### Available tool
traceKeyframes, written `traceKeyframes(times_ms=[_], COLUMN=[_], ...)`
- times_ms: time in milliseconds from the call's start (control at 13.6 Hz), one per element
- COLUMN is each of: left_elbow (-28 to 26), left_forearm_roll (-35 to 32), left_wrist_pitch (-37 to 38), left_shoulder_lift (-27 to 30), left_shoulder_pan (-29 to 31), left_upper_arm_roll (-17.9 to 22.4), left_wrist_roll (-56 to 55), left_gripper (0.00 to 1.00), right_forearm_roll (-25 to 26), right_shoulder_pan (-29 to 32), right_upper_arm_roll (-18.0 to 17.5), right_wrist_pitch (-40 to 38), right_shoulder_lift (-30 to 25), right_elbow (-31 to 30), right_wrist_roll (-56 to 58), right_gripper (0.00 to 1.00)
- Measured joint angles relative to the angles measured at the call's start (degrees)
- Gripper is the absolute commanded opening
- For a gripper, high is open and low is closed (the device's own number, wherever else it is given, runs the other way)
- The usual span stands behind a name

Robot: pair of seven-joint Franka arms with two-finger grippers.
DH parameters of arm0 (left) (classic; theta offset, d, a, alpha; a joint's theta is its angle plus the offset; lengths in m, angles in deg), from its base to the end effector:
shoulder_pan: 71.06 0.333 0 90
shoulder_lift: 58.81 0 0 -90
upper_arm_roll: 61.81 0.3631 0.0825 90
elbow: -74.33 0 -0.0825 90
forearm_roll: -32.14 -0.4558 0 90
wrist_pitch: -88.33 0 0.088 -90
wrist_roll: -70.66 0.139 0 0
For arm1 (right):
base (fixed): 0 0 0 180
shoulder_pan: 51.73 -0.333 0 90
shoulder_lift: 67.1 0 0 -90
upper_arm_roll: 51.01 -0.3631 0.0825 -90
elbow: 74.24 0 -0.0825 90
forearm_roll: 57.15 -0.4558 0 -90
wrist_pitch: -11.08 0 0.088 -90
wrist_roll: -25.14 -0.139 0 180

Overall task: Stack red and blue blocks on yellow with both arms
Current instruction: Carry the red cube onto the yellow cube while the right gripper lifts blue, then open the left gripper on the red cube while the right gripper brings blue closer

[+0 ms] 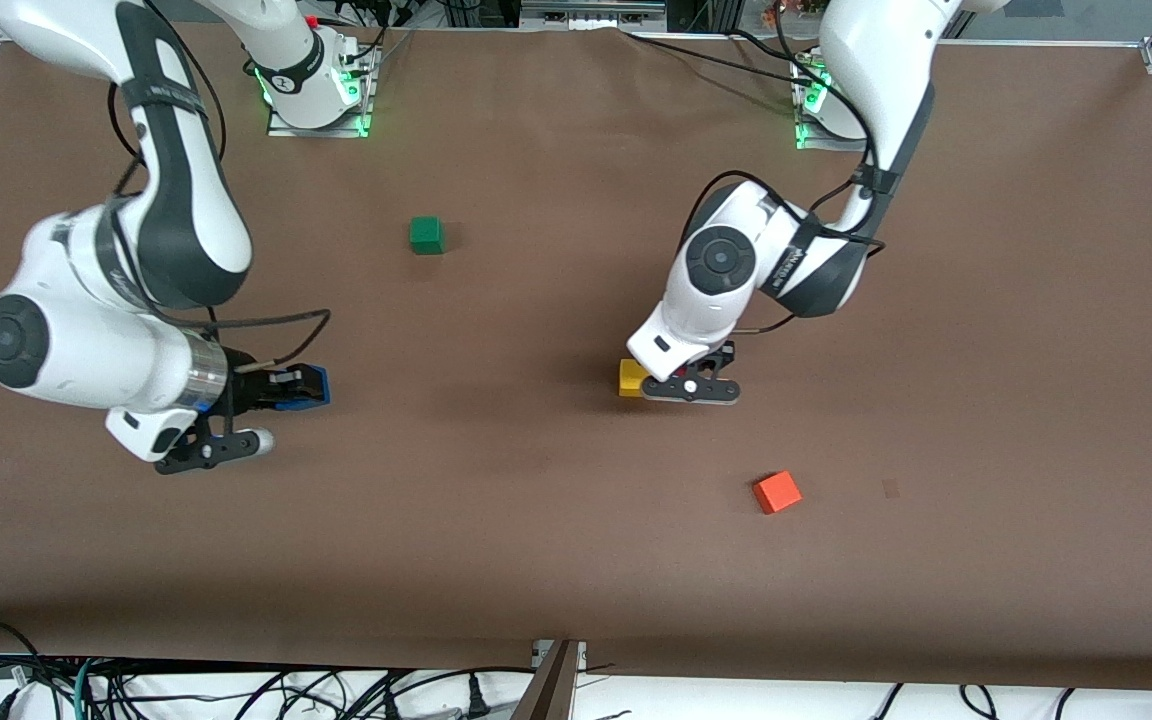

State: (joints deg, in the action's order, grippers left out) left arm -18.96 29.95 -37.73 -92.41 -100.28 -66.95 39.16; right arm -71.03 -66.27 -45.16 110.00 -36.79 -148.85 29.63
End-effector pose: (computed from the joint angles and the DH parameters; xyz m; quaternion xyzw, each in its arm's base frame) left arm 0.6408 -0.4268 0.2434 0.9995 -0.0290 -0.0101 0.0047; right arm 0.7734 0.1641 0.4234 -0.9899 -0.0950 0.0542 0.0904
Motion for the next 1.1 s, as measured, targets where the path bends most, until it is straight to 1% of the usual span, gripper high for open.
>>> traceKeyframes(times_ms=[74, 221, 589, 1104], left_elbow=[0.1, 0.5, 3.3, 4.0], left_forearm_roll=[0.0, 0.0, -2.0, -2.0], left_wrist_pitch=[0.0, 0.0, -0.1, -0.1], left_shoulder_lift=[-0.5, -1.9, -4.6, -5.2], left_shoulder_pan=[-0.6, -1.9, -4.6, -4.9], left_upper_arm_roll=[0.0, 0.2, 0.4, 0.8], left_wrist_roll=[0.0, -1.1, -6.3, -6.5], left_gripper=[0.00, 0.00, 0.00, 0.00], right_forearm_roll=[0.7, 1.2, 1.5, 1.6], right_shoulder_pan=[-0.1, -0.8, -5.5, -8.8], right_upper_arm_roll=[0.0, -0.1, -0.2, -0.2], right_wrist_pitch=[-2.4, -4.4, -2.9, -0.5], right_shoulder_lift=[0.0, 0.0, 2.6, 3.5], right_elbow=[2.5, 5.1, 6.7, 7.9], right_wrist_roll=[-1.3, -4.4, -13.0, -19.2], right_gripper=[0.26, 0.27, 0.28, 0.29])
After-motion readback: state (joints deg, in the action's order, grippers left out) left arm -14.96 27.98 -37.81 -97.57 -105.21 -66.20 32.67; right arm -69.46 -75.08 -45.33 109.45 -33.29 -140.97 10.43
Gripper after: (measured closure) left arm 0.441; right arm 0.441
